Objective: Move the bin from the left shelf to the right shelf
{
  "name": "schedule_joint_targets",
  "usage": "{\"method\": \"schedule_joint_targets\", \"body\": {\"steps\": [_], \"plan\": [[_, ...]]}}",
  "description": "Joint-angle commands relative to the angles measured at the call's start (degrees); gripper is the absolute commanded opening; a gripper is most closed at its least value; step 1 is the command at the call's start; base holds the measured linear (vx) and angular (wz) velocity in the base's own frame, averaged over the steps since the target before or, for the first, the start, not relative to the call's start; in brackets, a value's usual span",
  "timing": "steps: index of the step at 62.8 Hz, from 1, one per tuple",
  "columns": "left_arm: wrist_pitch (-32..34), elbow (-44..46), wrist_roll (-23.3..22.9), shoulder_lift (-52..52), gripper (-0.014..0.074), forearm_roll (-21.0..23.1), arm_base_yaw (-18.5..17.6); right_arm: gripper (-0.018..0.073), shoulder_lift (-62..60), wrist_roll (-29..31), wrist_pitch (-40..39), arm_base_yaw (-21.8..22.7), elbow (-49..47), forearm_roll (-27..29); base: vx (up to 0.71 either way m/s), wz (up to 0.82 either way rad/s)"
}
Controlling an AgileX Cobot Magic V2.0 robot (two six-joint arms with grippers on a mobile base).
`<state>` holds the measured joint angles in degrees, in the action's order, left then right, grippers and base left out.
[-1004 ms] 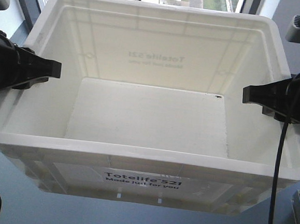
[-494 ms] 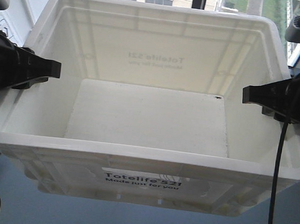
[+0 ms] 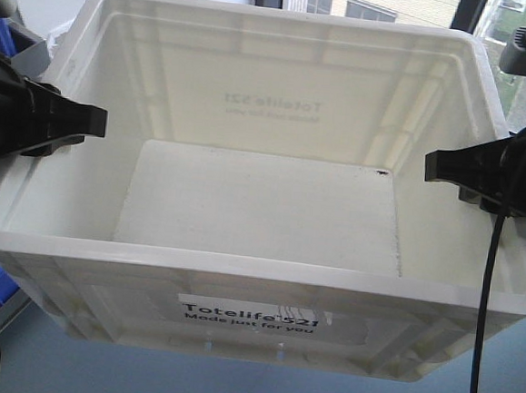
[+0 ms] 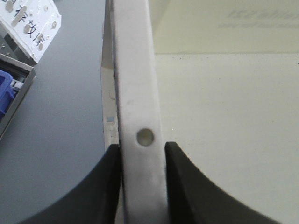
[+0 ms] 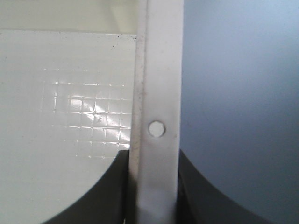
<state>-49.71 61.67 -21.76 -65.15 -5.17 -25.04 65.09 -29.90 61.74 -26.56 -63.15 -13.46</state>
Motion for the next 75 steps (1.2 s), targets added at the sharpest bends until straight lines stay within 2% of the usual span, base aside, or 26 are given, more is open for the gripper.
{"method": "schedule_joint_targets", "body": {"steps": [1,75], "plan": [[6.7,2.4,2.2,2.5,0.0038,-0.4,-0.4,-0.0004,-1.6,-0.1,-3.6,0.5,-1.9,-7.3,0.12,0.45],[6.7,2.4,2.2,2.5,0.0038,-0.4,-0.4,-0.0004,-1.6,-0.1,-3.7,0.5,-1.9,-7.3,0.07,0.52]]}}
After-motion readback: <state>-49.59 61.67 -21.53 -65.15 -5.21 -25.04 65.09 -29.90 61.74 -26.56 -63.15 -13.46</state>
